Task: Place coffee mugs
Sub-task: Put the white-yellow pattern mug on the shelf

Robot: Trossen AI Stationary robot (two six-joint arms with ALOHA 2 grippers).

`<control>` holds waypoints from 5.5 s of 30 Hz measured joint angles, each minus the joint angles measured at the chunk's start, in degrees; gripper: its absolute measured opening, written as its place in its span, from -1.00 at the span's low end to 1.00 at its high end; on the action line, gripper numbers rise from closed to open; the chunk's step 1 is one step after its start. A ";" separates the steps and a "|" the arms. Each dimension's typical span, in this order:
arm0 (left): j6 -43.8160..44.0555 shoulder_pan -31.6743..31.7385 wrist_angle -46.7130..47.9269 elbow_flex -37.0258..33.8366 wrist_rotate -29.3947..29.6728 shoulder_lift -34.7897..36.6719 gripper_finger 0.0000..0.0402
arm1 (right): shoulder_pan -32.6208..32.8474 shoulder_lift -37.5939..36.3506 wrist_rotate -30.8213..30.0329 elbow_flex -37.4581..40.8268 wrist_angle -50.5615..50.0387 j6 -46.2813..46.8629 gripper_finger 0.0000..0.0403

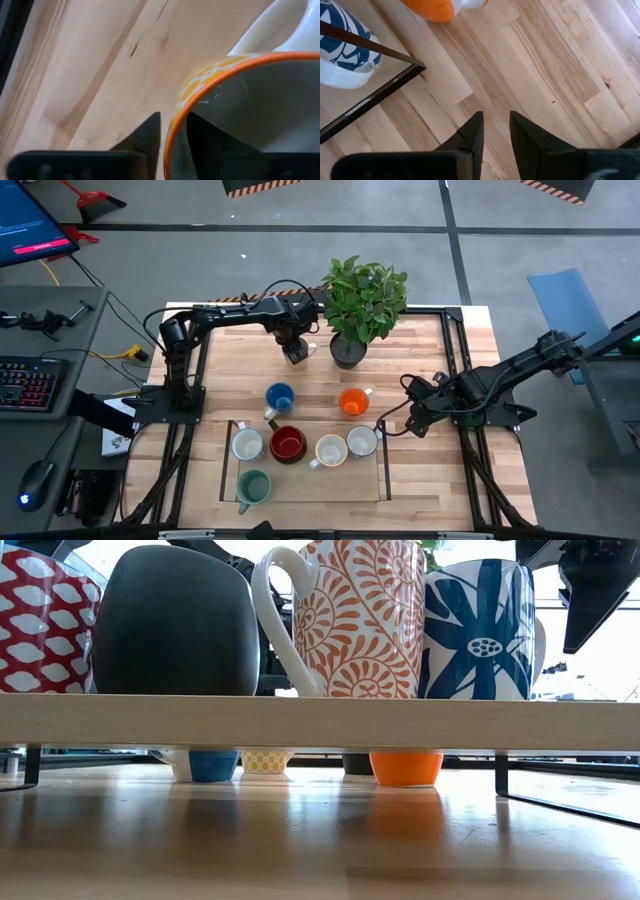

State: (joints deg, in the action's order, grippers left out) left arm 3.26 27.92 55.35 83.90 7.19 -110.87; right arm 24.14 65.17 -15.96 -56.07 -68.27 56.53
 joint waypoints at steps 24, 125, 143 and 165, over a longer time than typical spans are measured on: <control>-3.15 -2.18 26.58 17.77 3.68 7.02 -0.96 | 0.00 0.00 -0.14 0.00 1.33 0.00 -0.65; 52.10 -64.57 12.63 19.65 6.98 -4.33 -0.96 | -0.02 0.02 5.63 0.00 6.40 -5.55 -0.65; 56.18 -64.19 17.83 19.63 5.49 -4.33 -0.95 | -0.01 0.02 5.63 0.00 6.49 -4.96 -0.65; 56.62 -63.47 17.81 19.61 4.93 -4.33 -0.65 | 0.00 0.00 5.63 0.00 6.53 -5.38 -0.65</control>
State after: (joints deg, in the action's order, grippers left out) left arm 59.88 -35.54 73.15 103.50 12.12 -115.20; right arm 24.14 65.17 -10.33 -56.07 -61.74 51.16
